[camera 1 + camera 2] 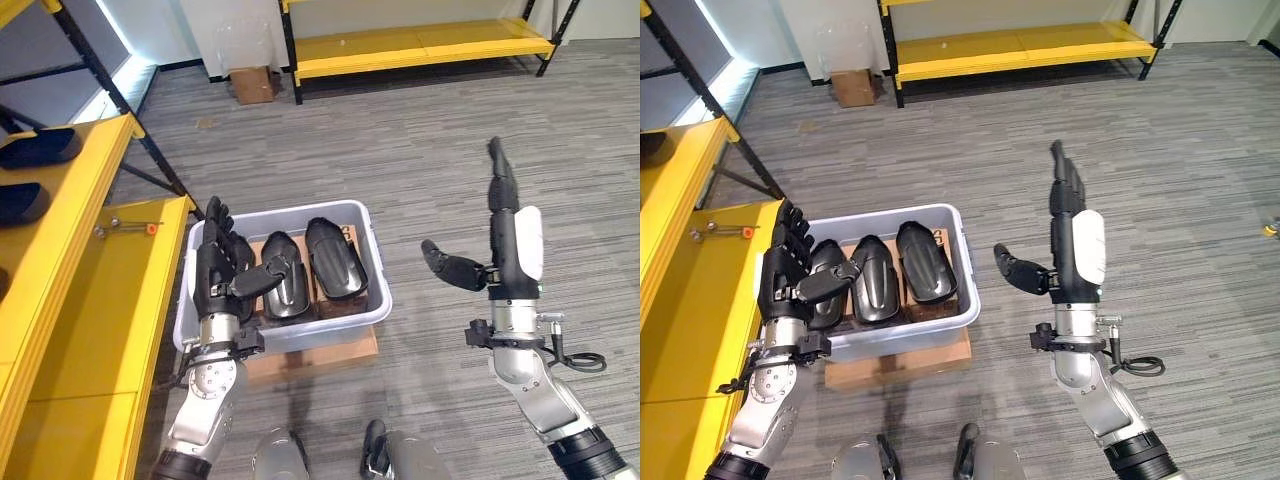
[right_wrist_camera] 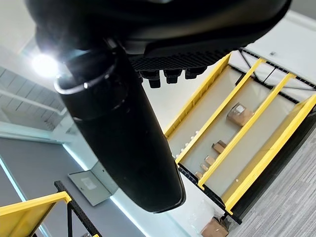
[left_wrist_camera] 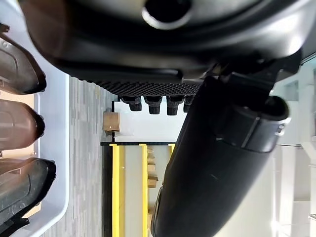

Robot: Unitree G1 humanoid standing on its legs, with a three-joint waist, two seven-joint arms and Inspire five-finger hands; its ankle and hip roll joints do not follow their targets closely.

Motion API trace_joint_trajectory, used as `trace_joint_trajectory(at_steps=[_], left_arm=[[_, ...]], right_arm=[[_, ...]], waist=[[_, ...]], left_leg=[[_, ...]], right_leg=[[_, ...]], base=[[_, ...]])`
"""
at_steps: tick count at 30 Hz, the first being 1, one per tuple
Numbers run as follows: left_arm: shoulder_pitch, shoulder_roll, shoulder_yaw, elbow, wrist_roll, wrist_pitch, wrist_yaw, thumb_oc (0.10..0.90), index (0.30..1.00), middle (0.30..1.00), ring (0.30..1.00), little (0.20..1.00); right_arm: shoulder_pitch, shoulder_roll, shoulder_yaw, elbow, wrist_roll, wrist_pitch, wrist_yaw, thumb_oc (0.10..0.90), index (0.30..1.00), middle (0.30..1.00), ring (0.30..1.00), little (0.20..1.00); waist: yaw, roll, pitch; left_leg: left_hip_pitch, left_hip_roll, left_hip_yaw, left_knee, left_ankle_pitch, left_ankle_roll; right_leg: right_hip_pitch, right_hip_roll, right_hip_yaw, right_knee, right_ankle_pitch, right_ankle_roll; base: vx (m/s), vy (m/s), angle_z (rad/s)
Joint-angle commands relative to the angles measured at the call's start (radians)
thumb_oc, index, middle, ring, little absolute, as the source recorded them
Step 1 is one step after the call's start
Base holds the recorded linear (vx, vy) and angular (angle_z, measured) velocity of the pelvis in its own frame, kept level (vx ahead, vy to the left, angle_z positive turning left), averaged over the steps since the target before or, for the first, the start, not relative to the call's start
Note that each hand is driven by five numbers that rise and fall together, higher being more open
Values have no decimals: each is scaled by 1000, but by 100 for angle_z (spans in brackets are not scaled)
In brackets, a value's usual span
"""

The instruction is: Move parts from the plastic box to the shelf.

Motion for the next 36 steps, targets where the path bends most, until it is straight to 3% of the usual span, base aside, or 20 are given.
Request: trace_joint_trajectory(at_steps=[1,3,8,13,17,20,21,22,23,28,36], left_arm=[[-16,35,87,-85,14,-112,-19,900,1000,1000,1000,1000],[-6,27,95,-59,7,-132,-46,900,1000,1000,1000,1000],[3,27,96,-28,-14,-117,-74,900,1000,1000,1000,1000],[-10,34,78,-28,-8,-105,-104,900,1000,1000,1000,1000],[-9,45,77,-52,-30,-81,-126,900,1000,1000,1000,1000],[10,52,76,-68,-12,-63,-148,900,1000,1000,1000,1000],[10,52,77,-68,-12,-63,-148,900,1000,1000,1000,1000],[19,58,77,-72,-4,-65,-144,900,1000,1000,1000,1000],[19,76,75,-76,-13,-70,-120,900,1000,1000,1000,1000],[-38,75,58,-57,-30,-72,-70,900,1000,1000,1000,1000],[-19,77,72,-65,-67,-69,-146,900,1000,1000,1000,1000]], right_arm=[[-51,-40,-36,-110,-13,-82,2,900,1000,1000,1000,1000],[-30,-38,-33,-99,-30,-98,-5,900,1000,1000,1000,1000],[5,-30,-19,-88,-24,-98,3,900,1000,1000,1000,1000],[0,-16,-3,-69,-36,-94,-10,900,1000,1000,1000,1000],[-15,-4,1,-75,-41,-78,-5,900,1000,1000,1000,1000],[-44,19,22,-73,-26,-60,17,900,1000,1000,1000,1000],[-44,19,22,-72,-26,-60,17,900,1000,1000,1000,1000],[-56,24,30,-67,-25,-67,19,900,1000,1000,1000,1000],[-76,26,43,-55,-26,-81,43,900,1000,1000,1000,1000],[-147,-9,74,-57,-42,-60,133,900,1000,1000,1000,1000],[-155,-85,90,-54,-46,-32,272,900,1000,1000,1000,1000]], waist=[[11,21,-39],[13,32,-42],[13,25,-54],[36,13,-53],[74,-2,-52],[98,-13,-36],[98,-13,-36],[98,-17,-30],[95,-26,-13],[96,-31,1],[106,-30,8]], left_leg=[[86,36,-26,-258,220,-25],[91,54,-31,-309,232,-36],[128,11,-33,-304,124,-7],[134,-57,-70,-284,79,22],[124,-103,-64,-280,56,53],[154,-135,-44,-291,27,92],[154,-135,-43,-292,27,93],[169,-134,-34,-299,24,83],[183,-129,-31,-292,3,80],[123,-78,-42,-290,58,25],[87,-42,-66,-298,93,-4]], right_leg=[[134,-43,51,-70,-75,112],[147,-58,53,-36,-102,127],[142,-106,50,55,-139,146],[147,-128,63,46,-108,175],[179,-154,29,25,-96,200],[123,-185,5,139,-53,224],[123,-185,6,139,-53,224],[107,-184,-4,54,-28,223],[52,-217,-2,6,78,244],[96,-167,15,-127,41,236],[130,-152,-6,-144,9,209]], base=[[309,323,-9],[321,313,-7],[276,311,-10],[162,204,9],[86,141,6],[52,56,-10],[18,-103,-14],[-26,-212,-15],[-23,-225,-24],[-48,-216,-9],[15,-79,0]])
